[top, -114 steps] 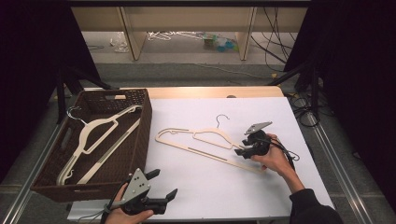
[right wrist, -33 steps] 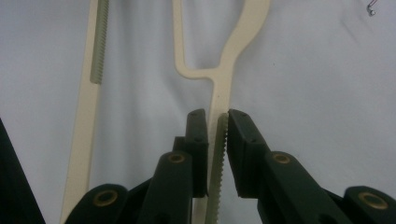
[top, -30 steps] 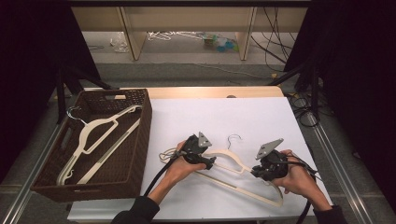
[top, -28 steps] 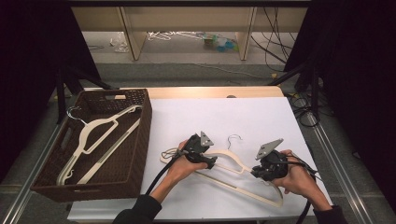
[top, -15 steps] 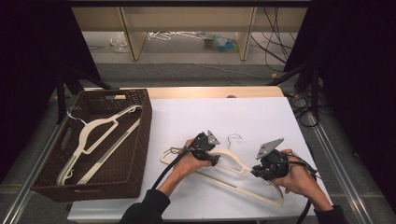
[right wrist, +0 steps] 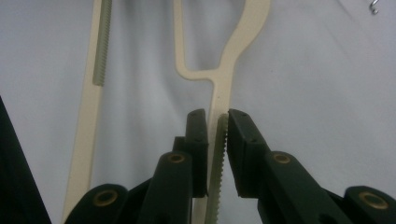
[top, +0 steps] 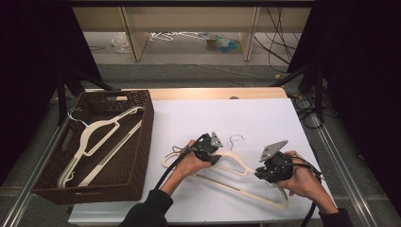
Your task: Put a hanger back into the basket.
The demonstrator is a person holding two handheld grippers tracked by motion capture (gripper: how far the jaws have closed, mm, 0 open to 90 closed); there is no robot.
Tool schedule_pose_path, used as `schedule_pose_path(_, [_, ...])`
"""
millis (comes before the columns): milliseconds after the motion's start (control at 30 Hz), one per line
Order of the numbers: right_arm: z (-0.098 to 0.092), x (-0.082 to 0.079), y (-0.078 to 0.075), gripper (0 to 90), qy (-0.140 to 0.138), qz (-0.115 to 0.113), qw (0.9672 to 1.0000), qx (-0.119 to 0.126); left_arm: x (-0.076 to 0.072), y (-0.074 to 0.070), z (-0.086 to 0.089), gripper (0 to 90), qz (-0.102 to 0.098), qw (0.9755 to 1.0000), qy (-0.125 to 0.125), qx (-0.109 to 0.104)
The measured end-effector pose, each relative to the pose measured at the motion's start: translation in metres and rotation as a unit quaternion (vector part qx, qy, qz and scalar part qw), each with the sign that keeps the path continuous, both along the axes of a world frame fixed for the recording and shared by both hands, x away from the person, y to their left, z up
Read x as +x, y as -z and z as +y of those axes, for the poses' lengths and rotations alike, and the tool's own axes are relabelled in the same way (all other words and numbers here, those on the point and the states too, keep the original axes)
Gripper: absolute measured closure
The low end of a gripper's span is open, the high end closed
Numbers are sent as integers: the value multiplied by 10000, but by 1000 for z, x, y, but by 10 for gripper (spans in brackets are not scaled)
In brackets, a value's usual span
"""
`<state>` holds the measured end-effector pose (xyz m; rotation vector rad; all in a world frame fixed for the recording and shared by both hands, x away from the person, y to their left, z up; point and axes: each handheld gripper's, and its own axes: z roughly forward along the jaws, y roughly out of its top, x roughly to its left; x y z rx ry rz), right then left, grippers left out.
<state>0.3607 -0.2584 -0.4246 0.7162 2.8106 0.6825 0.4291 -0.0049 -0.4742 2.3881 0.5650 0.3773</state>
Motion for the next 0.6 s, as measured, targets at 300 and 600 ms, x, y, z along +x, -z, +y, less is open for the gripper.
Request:
schedule_pose_path(300, [-4,1,-3,721,4,-198,9995,261,-18,-27,20,742,-171,9990,397,-74])
schedule_pose_path(600, [-3,-6,-22,589,67,-589,9967,560,-38,-50,39,763,-49,9977,563,-362])
